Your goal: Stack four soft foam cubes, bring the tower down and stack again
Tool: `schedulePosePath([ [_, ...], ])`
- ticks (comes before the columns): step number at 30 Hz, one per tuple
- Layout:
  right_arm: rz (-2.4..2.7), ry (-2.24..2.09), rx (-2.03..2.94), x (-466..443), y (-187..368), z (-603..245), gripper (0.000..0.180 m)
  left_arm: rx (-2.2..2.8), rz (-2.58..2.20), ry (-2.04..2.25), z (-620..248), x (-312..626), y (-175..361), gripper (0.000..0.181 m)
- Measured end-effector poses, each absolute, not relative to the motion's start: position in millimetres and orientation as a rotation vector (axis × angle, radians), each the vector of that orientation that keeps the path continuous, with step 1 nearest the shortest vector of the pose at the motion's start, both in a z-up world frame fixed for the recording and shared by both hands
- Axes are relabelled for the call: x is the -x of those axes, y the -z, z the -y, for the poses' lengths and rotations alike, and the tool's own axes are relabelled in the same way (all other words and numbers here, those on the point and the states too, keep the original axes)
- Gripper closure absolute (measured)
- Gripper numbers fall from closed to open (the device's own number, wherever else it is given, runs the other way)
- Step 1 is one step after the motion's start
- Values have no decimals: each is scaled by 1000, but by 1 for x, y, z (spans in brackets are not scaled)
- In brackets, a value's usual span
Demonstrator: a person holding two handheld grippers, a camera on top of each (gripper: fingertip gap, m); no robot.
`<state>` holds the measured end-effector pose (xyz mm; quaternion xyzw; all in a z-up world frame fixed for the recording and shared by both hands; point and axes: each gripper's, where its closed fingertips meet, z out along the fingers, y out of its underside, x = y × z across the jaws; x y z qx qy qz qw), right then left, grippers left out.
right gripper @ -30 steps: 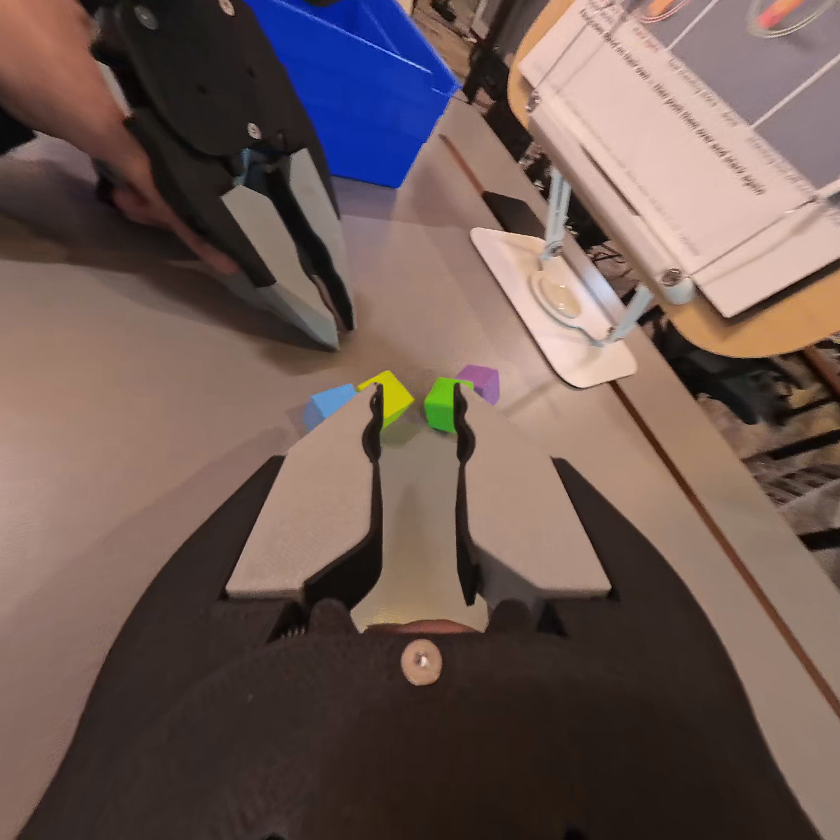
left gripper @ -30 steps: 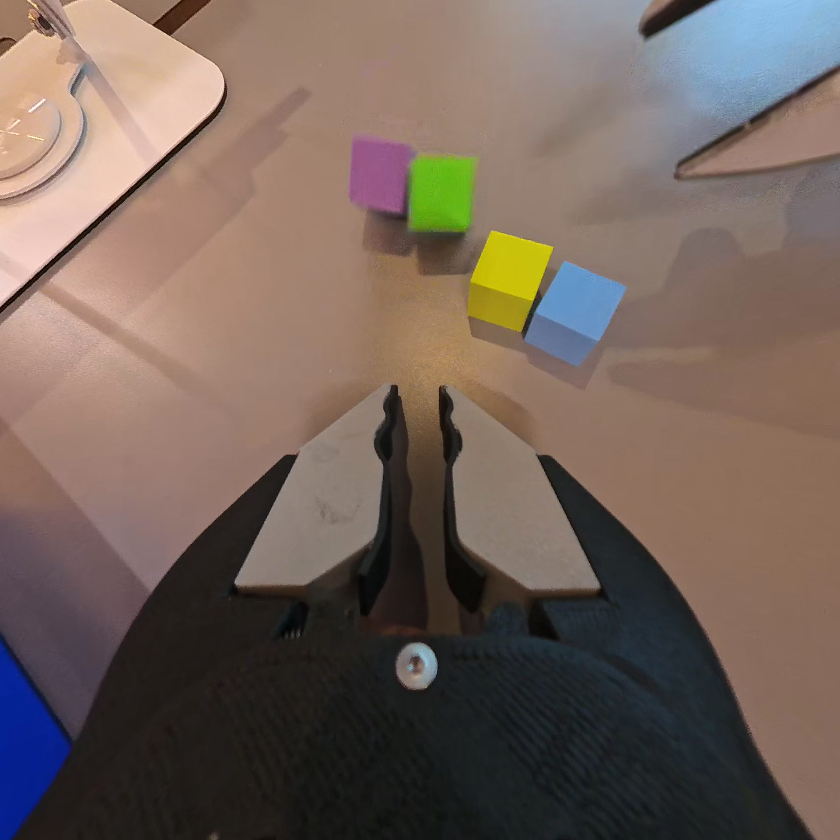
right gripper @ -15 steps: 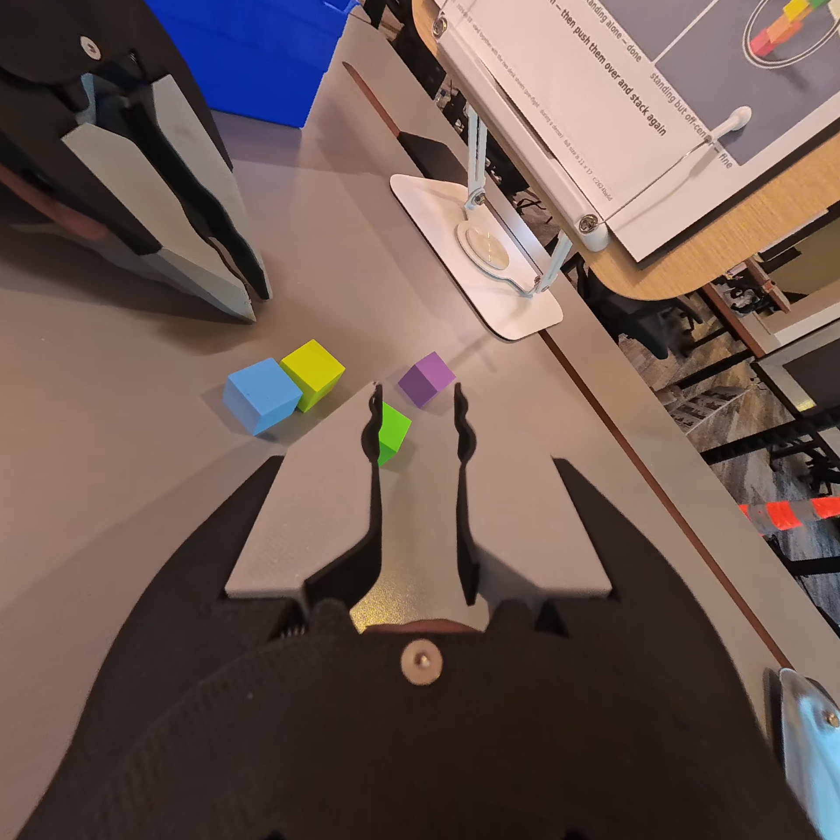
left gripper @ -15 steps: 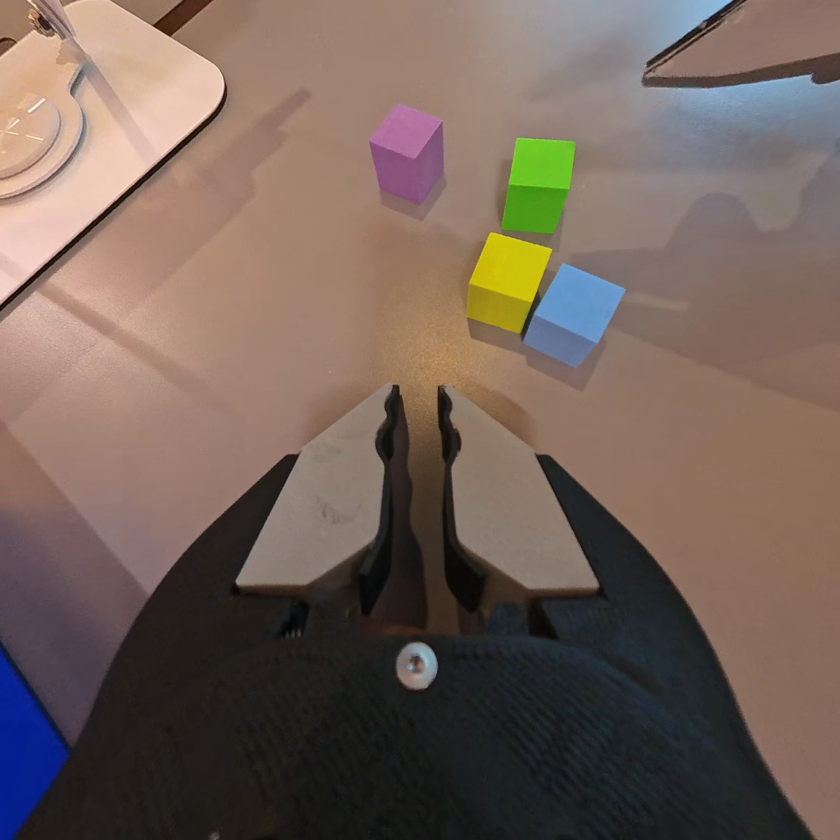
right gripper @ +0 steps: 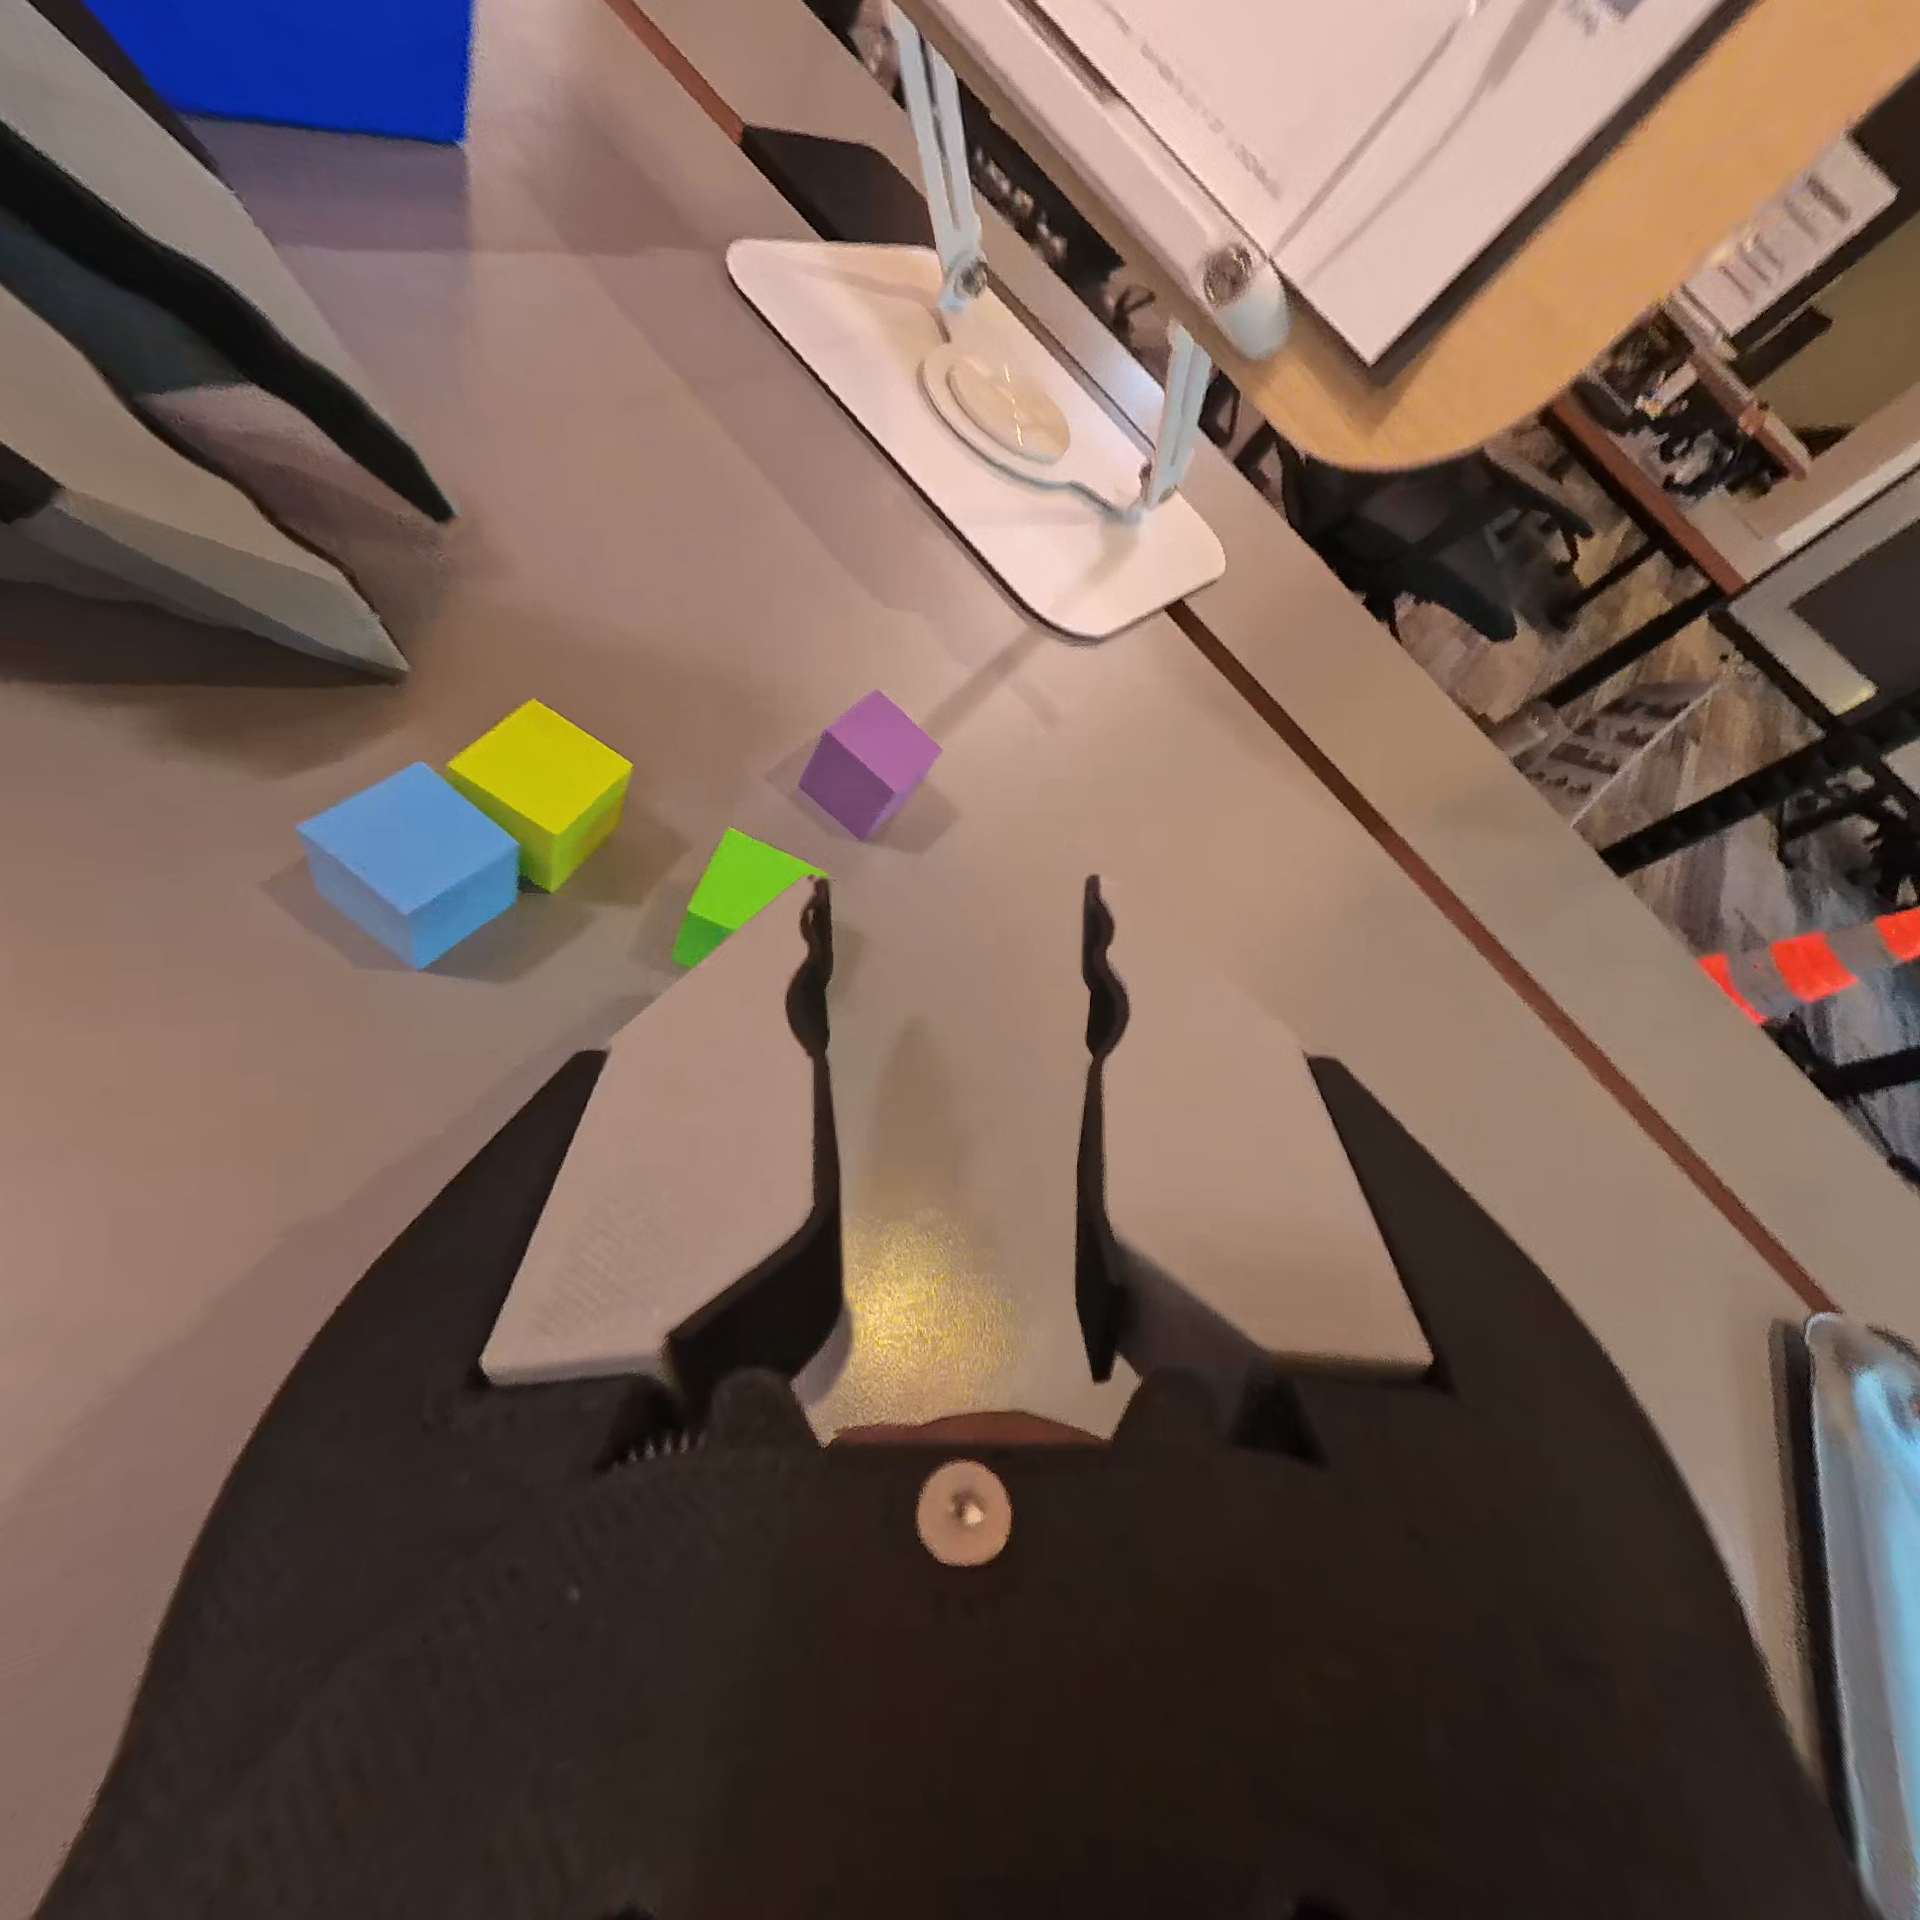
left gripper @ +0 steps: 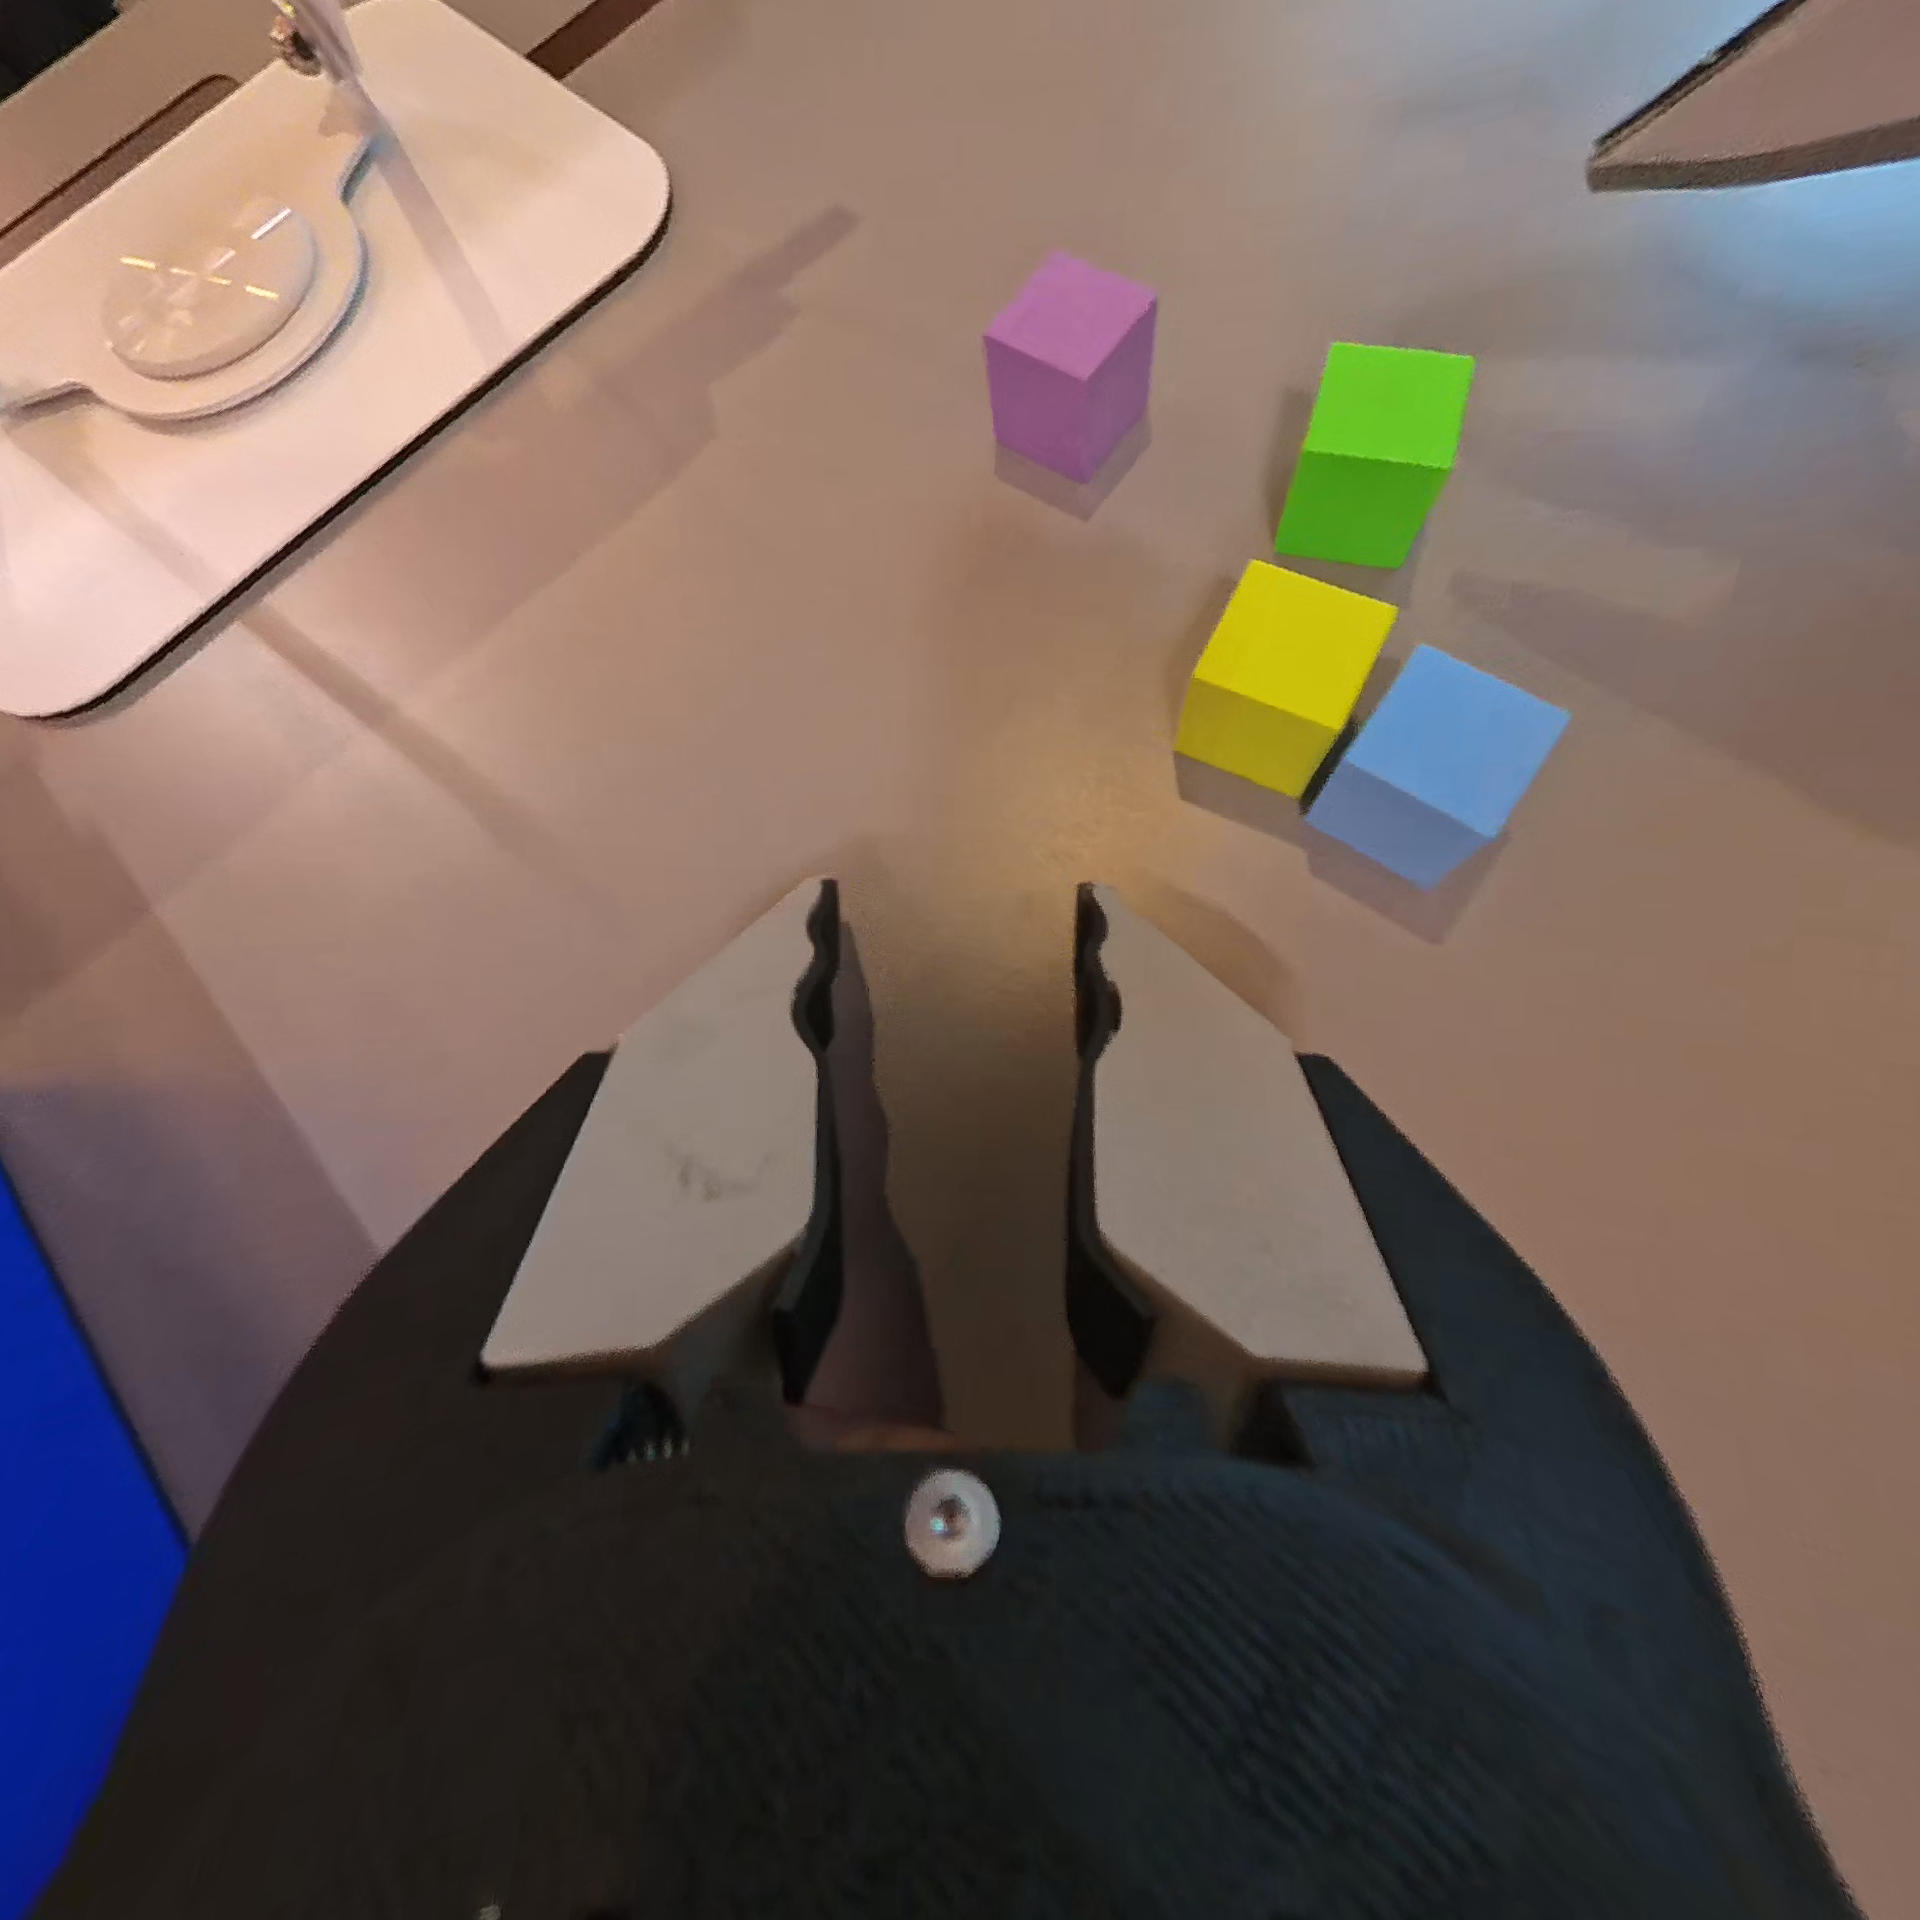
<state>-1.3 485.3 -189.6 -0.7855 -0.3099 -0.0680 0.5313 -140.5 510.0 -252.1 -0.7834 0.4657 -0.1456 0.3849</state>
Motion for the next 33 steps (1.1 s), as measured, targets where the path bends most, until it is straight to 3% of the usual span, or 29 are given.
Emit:
schedulePosePath([
  [3,673,102,1945,-9,199,-489,128,2026,-1141,375,-515,144,252,125],
  [14,561,-64,2105,-29,225,-493,115,2045,-1258,562,-488,129,256,111],
  [23,562,-60,2093,-32,220,-493,116,1939,-1372,872,-447,108,233,123],
  [30,576,-55,2084,-29,219,-492,116,1931,-1393,749,-446,92,245,123],
  [33,588,-51,2076,-26,217,-491,116,1945,-1431,699,-444,86,254,142],
])
